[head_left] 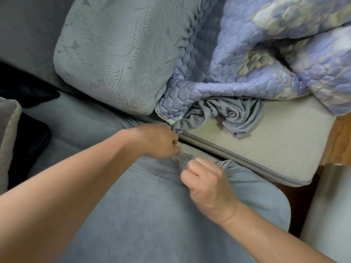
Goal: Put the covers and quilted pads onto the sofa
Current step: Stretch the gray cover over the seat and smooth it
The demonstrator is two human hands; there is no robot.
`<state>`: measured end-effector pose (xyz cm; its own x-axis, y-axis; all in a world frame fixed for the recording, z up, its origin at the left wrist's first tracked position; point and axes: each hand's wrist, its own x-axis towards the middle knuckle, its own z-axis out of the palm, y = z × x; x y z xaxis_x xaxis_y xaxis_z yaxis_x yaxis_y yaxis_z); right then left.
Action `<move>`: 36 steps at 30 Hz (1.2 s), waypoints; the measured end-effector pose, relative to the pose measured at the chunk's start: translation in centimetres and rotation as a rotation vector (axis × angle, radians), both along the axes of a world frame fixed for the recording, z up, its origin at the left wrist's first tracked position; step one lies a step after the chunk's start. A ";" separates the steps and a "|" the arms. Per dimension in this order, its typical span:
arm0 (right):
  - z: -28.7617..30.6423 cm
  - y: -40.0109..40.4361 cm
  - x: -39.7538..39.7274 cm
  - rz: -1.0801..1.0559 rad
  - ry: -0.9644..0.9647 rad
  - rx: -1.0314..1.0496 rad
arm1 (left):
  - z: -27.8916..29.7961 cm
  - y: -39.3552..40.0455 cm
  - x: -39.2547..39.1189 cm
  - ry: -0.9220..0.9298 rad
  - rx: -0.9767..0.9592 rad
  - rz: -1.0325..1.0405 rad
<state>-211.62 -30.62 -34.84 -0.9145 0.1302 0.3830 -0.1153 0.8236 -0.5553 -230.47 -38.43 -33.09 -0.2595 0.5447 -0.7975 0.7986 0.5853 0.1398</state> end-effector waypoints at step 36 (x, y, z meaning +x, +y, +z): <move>-4.2 2.4 -6.9 0.000 -1.320 -0.177 | -6.2 -1.6 -1.4 0.133 -0.073 0.065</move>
